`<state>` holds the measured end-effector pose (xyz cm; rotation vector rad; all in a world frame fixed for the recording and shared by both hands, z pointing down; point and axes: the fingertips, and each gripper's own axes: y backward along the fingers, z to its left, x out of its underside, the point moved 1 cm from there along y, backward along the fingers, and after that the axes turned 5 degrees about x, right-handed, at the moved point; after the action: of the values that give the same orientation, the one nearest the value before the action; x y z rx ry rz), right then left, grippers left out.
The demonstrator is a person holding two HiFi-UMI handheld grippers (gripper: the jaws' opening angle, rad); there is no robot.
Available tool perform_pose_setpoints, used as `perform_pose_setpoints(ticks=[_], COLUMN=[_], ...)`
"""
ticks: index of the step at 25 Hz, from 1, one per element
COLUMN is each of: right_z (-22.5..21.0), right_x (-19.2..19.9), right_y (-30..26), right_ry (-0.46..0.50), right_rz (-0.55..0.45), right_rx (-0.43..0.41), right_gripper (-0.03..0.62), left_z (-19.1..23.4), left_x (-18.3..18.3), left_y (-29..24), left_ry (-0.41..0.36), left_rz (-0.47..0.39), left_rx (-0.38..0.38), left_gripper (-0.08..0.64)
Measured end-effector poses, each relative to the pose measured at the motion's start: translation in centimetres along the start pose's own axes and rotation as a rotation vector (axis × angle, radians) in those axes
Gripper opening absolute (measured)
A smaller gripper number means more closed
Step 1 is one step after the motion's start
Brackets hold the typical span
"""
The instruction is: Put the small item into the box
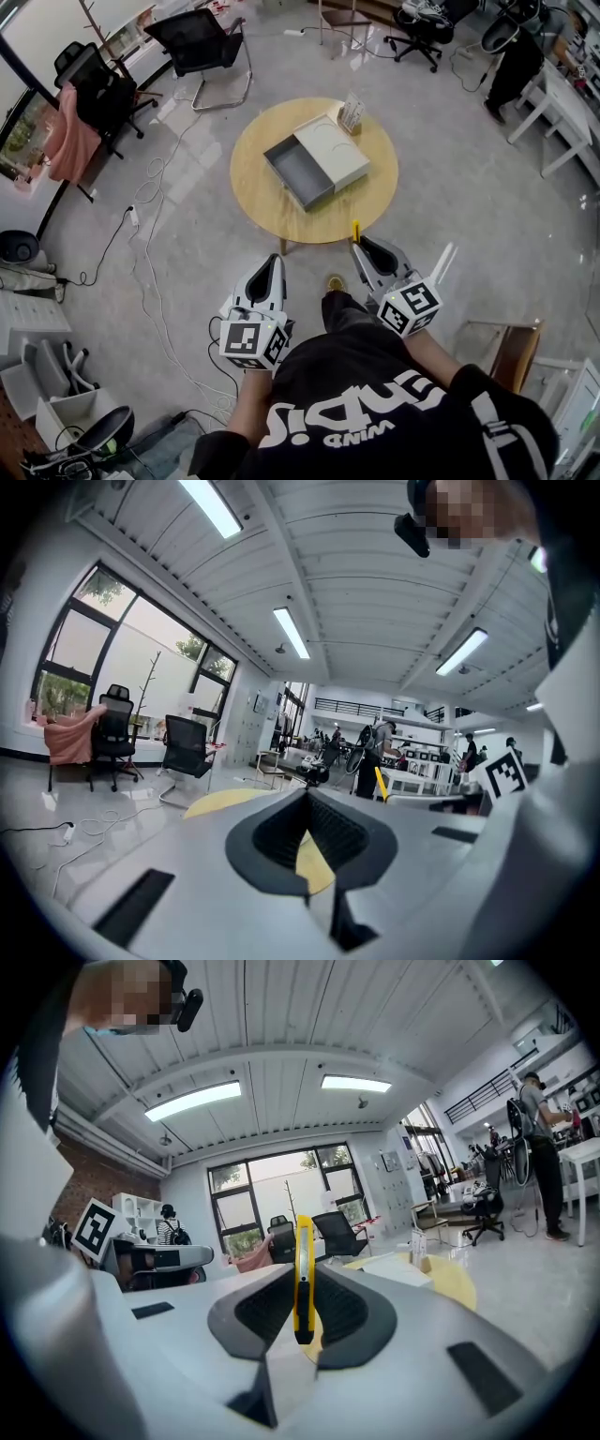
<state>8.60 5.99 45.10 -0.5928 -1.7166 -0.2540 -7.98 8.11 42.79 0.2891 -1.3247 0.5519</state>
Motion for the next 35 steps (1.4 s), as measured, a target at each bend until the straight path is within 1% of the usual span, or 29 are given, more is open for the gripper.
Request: perform_pose_setpoints(ticks=[5, 9, 16, 20, 26, 31, 35], right_z=[-2.0, -3.6, -6.3, -6.9, -7.8, -7.6, -7.6], right_x=[-1.3, -2.3, -3.9, -4.8, -5.4, -5.2, -5.1], right_y=[-2.5, -4.6, -8.6, -11.1, -13.5, -15.5, -16.4], right_ry=[0.007, 0.014, 0.029, 0.035, 0.039, 0.038, 0.033], right_rz=[0.023, 0.039, 0.049, 0.056, 0.073, 0.081, 0.077], right_rx=[-0.02, -0.038, -0.09, -0.127, -0.173, -0.181, -0.166], right_gripper=[0.057, 0.057, 0.057, 0.057, 0.057, 0.057, 0.057], left_z=[1.1, 1.7, 3.0, 4.8, 5.9, 7.3, 8.1], left_x=[-1.2, -2.1, -3.2, -3.8, -4.5, -4.2, -4.1], left_y=[-3.3, -5.7, -9.6, -11.3, -13.1, -13.9, -15.0], left_ry=[0.026, 0.019, 0.017, 0.013, 0.018, 0.027, 0.02], left_rz=[0.001, 0.004, -0.007, -0.011, -0.022, -0.01, 0.002], left_rx=[-0.02, -0.029, -0.071, -0.104, -0.142, -0.146, -0.12], left_gripper=[0.008, 0.008, 0.008, 0.008, 0.008, 0.008, 0.008])
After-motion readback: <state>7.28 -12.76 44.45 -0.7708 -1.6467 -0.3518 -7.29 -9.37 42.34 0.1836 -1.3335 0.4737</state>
